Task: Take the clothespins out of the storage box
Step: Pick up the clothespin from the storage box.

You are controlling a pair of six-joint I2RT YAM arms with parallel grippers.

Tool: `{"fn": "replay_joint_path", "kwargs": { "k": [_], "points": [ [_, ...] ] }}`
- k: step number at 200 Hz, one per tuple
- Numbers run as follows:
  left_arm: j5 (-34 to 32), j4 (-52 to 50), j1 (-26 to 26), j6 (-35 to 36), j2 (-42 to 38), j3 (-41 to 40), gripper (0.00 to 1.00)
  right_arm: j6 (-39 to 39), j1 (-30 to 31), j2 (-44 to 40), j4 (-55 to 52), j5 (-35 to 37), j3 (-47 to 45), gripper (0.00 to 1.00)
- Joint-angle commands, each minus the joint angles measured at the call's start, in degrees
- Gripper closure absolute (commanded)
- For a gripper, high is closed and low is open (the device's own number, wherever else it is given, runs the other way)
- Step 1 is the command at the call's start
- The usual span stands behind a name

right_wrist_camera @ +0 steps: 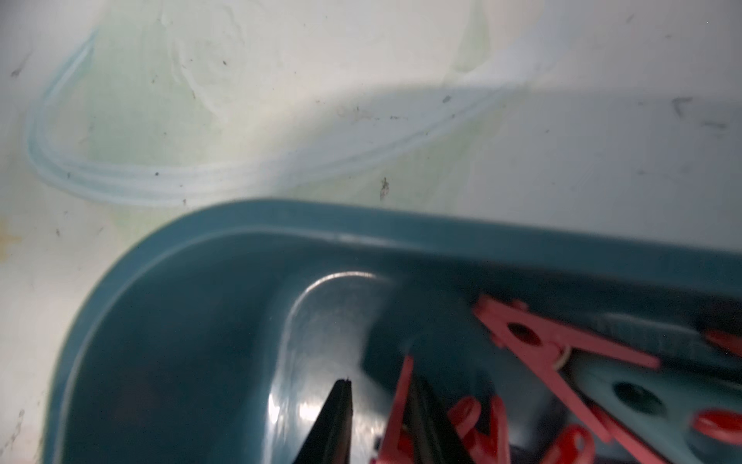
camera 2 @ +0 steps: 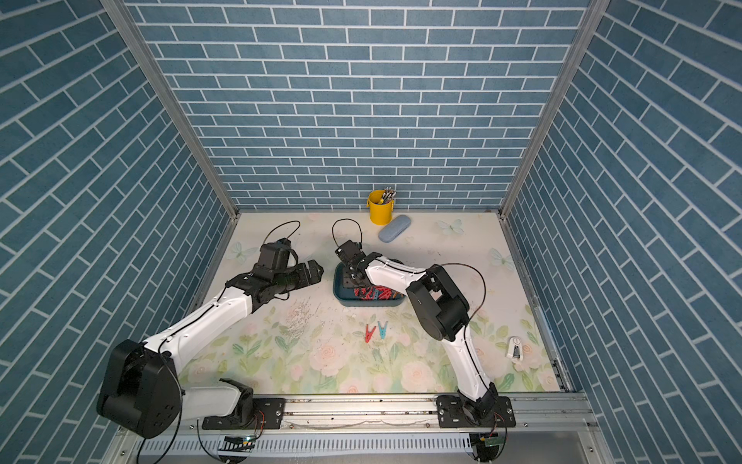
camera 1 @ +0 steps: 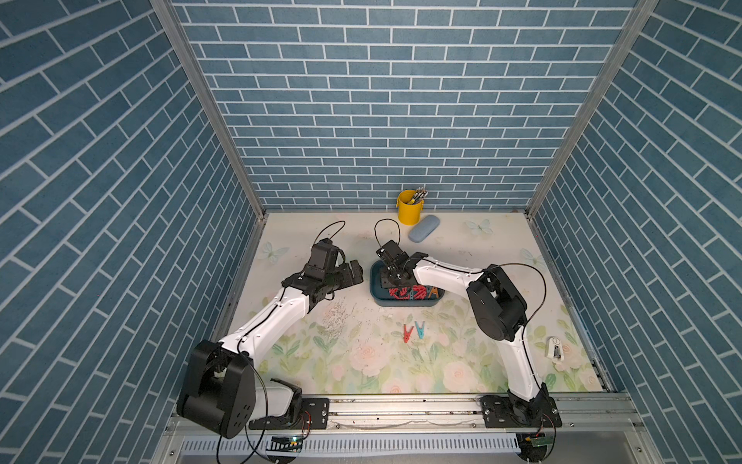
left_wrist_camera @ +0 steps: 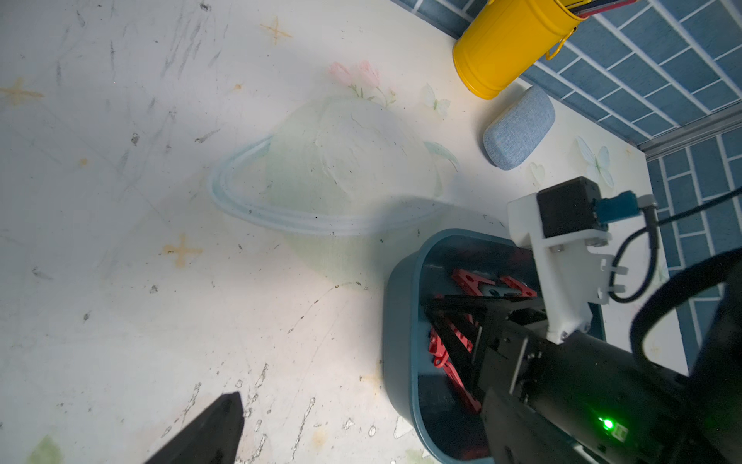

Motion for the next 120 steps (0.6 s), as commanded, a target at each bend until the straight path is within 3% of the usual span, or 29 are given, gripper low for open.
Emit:
{"fn": "replay_joint_path", "kwargs": {
  "k": [1,32,86,120],
  "points": [
    [0.12,0.41,0.58,1.05,-0.97,-0.73,0.01,0.65,-0.40,2.74,-1.06,-0.31,1.32,0.74],
    [-0.04,0.08,0.58,1.03,-1.30,-0.73,0.01,0.74,-0.55,3.39,-0.93,-0.84,1.80,0.77],
    [-0.25,-0.04,0.59,0.18,-1.72,-0.39,0.00,0.34,-0.55,0.72,-0.59,-1.02,2.10,0.99],
    [1.10,0.72,0.58,-1.11,-3.05,-0.63,0.00,-1.30,-0.55,-3.66,0.42,-1.72,1.29,1.00]
  ]
}}
